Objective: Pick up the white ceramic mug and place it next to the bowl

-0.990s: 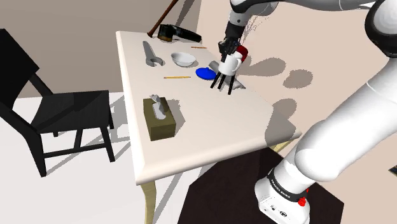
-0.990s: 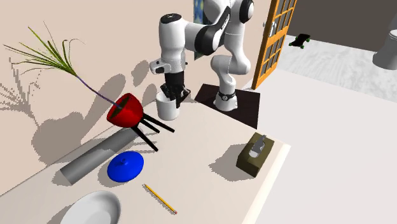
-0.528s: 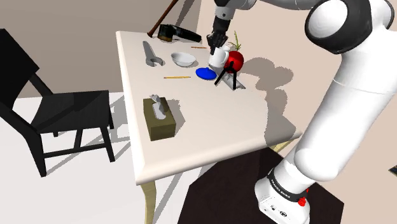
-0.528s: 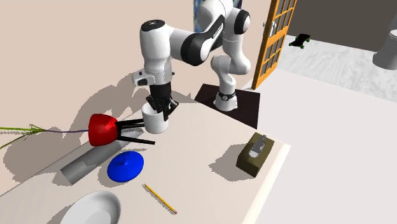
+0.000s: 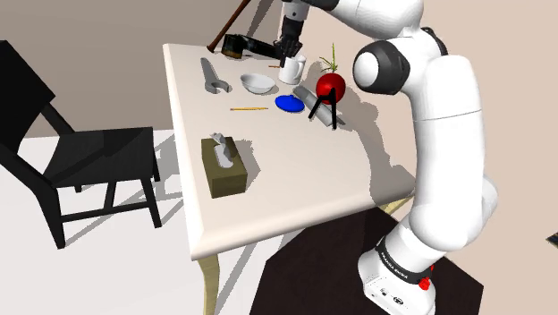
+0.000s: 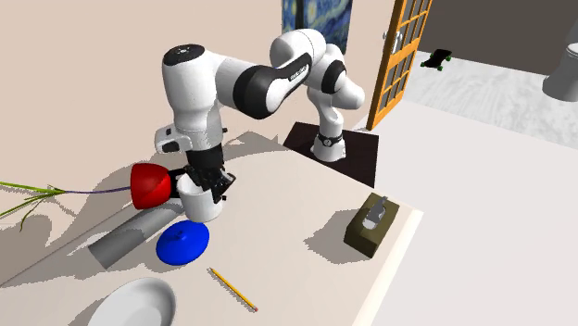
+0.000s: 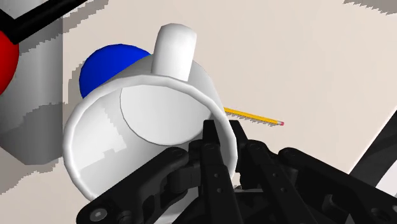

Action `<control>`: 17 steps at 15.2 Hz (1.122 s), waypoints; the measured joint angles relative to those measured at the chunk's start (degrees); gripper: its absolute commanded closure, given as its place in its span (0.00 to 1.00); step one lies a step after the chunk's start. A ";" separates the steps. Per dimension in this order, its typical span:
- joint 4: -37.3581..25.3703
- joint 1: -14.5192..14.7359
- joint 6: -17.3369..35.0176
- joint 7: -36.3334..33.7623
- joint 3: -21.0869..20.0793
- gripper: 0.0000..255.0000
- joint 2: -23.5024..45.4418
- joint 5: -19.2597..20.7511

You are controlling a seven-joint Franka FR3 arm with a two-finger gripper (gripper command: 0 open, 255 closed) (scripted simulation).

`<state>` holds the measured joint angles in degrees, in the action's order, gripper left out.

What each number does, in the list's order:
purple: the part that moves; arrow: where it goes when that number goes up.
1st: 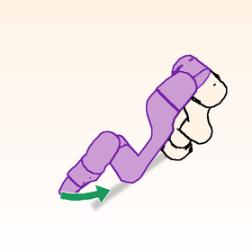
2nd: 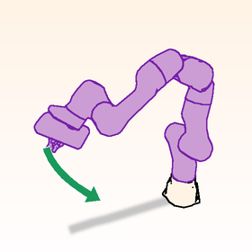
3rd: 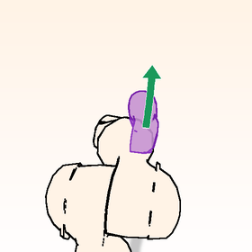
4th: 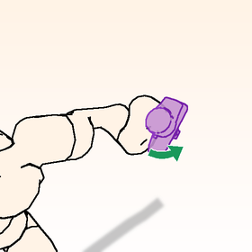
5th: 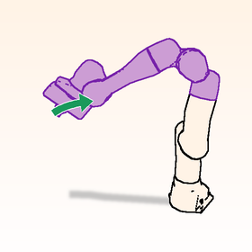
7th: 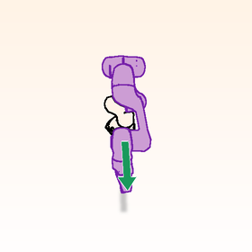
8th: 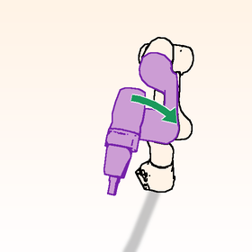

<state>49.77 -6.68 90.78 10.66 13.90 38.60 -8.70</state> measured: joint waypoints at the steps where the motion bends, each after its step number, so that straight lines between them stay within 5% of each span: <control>1: -3.89 -0.64 -1.53 -0.03 -0.23 1.00 2.43 -0.31; 5: -3.71 -0.74 -0.02 0.13 -0.37 1.00 3.82 -0.50; 17: 12.12 1.14 12.07 0.92 -0.12 1.00 0.23 -0.17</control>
<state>61.90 -5.54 102.85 11.57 13.79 38.83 -8.88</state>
